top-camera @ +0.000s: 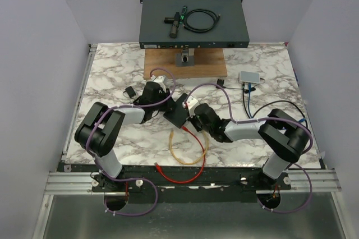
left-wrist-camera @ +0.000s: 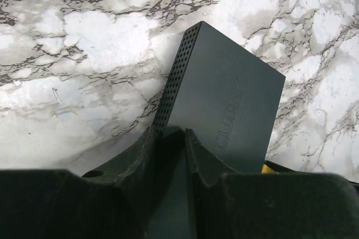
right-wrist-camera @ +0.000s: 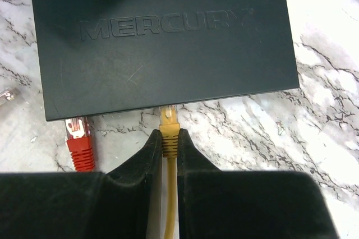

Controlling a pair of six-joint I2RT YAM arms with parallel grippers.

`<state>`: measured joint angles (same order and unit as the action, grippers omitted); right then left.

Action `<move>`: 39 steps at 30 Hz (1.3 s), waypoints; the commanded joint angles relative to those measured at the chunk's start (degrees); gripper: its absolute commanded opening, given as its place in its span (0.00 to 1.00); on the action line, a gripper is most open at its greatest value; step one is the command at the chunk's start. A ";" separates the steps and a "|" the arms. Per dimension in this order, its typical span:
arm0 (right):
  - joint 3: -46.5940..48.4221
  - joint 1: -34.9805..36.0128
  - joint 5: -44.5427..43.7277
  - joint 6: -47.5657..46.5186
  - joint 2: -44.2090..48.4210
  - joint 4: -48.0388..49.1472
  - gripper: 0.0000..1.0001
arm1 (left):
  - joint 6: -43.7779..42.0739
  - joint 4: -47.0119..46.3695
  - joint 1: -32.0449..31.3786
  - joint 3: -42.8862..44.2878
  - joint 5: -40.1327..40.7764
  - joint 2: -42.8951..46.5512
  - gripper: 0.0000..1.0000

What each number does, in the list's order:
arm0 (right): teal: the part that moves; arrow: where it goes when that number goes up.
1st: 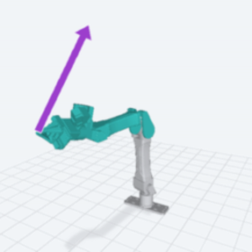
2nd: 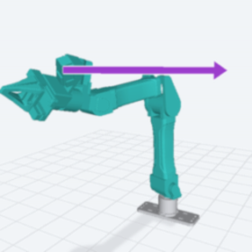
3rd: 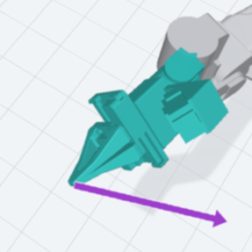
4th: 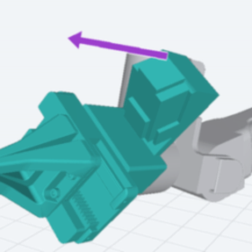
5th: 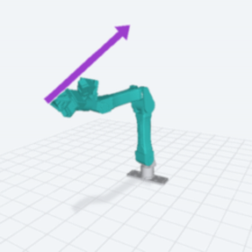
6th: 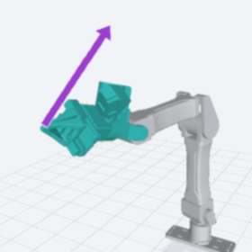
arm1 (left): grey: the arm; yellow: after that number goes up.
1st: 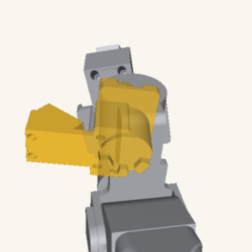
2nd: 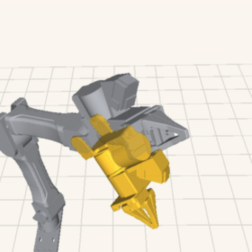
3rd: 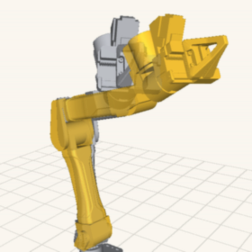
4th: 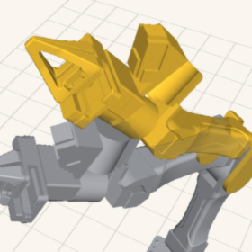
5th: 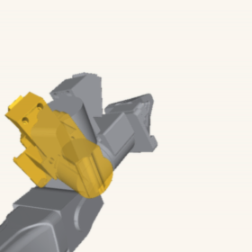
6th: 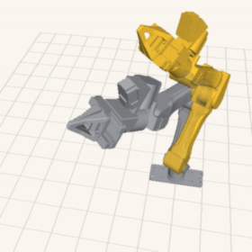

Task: Insert the plug into the switch port
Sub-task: Insert the connector into the switch port.

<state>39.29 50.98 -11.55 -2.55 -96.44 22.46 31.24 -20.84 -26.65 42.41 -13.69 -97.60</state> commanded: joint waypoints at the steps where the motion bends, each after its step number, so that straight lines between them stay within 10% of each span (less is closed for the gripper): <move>1: 7.89 -0.90 0.49 -0.95 -0.55 18.06 0.01 | 4.08 6.98 -8.17 -4.12 -15.85 0.68 0.20; 23: 9.95 -2.28 14.86 -6.74 4.90 11.83 0.01 | 4.72 4.67 -12.30 -7.34 -16.32 3.60 0.19; 39: -5.02 -2.29 22.07 -4.75 15.72 1.77 0.01 | 3.47 7.77 -12.20 -6.87 -13.19 7.45 0.20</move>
<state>32.67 47.64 2.70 -8.45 -83.94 10.79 31.40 -18.50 -34.52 36.05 -11.97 -90.37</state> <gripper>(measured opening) 0.120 0.218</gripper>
